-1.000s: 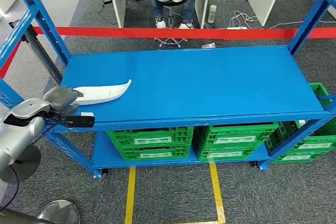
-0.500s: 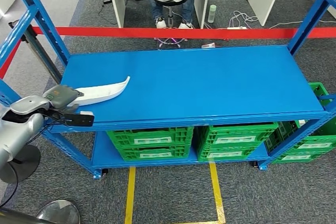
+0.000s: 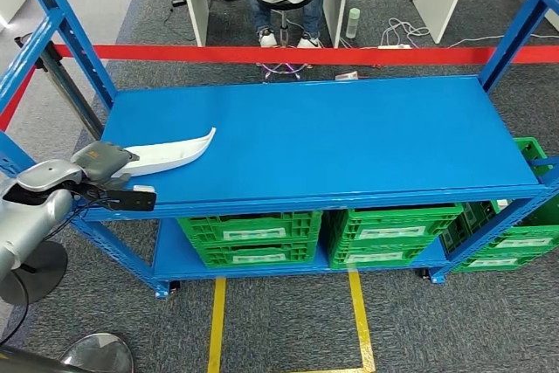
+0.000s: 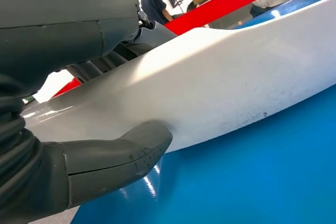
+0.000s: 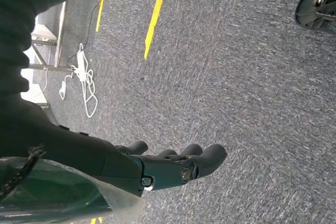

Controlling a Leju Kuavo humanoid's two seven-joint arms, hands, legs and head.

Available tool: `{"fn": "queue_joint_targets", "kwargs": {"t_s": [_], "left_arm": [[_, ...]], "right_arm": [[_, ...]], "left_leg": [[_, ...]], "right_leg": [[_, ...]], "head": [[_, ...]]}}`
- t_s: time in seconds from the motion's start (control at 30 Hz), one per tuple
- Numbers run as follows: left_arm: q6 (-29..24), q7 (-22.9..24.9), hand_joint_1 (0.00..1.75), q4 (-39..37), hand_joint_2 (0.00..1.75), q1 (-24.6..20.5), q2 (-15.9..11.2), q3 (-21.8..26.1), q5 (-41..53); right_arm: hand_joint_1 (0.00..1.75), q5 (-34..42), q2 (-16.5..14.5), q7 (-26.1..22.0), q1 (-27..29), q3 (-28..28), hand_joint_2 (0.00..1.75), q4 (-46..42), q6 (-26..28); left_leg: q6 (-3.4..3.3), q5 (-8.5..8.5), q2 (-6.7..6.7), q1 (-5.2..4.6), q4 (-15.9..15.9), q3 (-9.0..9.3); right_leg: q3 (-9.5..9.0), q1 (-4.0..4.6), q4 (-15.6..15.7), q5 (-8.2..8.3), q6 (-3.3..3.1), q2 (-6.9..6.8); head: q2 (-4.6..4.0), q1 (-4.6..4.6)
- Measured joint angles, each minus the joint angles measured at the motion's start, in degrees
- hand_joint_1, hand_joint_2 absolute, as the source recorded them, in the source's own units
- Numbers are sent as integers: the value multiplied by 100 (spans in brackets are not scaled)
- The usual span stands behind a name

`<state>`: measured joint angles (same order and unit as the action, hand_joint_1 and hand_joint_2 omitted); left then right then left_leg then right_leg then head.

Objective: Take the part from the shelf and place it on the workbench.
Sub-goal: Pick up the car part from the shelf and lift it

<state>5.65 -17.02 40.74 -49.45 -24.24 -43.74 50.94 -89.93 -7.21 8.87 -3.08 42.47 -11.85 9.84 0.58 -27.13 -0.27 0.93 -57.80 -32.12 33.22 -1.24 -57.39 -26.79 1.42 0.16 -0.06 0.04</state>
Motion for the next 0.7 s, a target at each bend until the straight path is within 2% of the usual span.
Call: {"fn": "queue_joint_targets", "kwargs": {"t_s": [0.27,0.47,0.6,0.7], "left_arm": [[-75,70,175,-2,175,12,10,-5,-135],[-379,140,175,-2,175,132,45,55,-302],[-729,229,175,39,175,364,171,286,-562],[-1018,213,175,235,175,723,418,715,-1008]], "right_arm": [[0,7,0,2,0,2,175,0,4],[0,15,0,2,0,4,175,0,13],[0,31,0,3,0,9,175,0,19],[0,44,0,15,-1,27,175,0,38]], "left_leg": [[0,0,0,0,0,0],[0,0,0,0,0,0],[0,0,0,-1,0,0],[-2,-2,0,-3,-1,-1]], "right_leg": [[0,0,0,0,0,-1],[1,0,0,0,0,-1],[2,-1,1,0,0,0],[2,-3,3,-1,1,-1]], "head": [[0,0],[-1,0],[-1,0],[0,1]]}}
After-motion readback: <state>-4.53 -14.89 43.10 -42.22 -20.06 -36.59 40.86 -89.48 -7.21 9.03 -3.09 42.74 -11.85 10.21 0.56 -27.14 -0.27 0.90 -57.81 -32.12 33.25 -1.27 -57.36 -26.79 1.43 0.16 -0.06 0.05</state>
